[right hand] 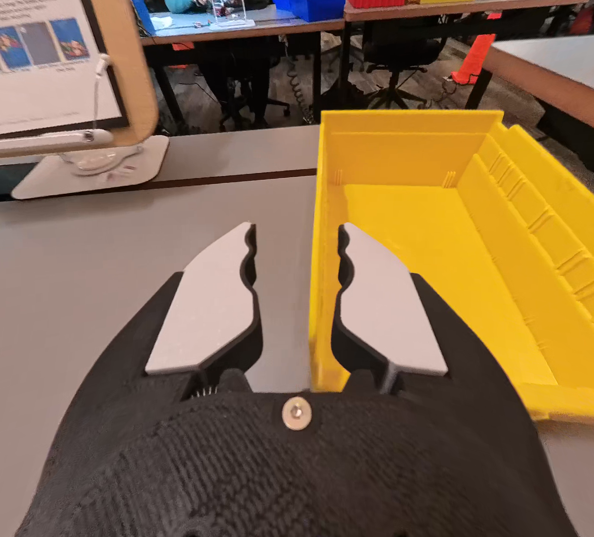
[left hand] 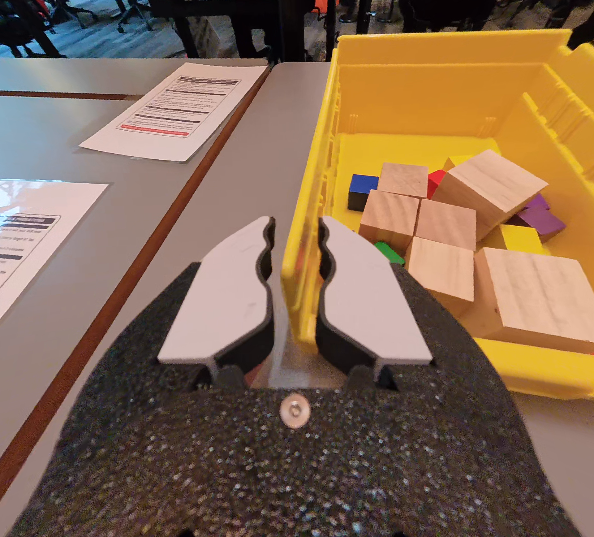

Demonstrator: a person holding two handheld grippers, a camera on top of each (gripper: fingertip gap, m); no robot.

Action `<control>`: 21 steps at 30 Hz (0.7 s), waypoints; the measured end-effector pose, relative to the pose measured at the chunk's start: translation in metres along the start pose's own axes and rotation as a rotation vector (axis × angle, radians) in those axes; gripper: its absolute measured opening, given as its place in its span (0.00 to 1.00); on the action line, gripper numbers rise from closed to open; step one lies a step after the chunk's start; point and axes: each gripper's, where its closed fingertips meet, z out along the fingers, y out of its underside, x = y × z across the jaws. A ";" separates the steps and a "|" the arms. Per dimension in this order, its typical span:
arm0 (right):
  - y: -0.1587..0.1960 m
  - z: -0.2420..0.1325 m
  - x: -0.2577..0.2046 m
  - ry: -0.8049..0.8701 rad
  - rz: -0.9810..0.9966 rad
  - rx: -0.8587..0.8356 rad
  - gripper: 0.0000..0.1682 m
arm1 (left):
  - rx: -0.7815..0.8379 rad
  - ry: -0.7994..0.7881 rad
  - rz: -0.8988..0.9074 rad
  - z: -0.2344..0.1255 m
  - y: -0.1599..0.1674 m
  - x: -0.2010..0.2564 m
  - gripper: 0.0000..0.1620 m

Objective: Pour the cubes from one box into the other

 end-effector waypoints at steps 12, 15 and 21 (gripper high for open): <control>0.027 -0.043 -0.193 -0.483 0.003 -0.090 0.54 | 0.015 0.113 -0.064 -0.030 -0.033 0.002 0.42; 0.042 -0.046 -0.275 -0.602 -0.057 -0.168 0.56 | -0.049 0.145 -0.103 -0.022 -0.036 0.001 0.51; 0.025 -0.044 -0.399 -0.783 0.002 -0.278 0.58 | -0.200 0.228 -0.063 -0.005 -0.038 0.012 0.56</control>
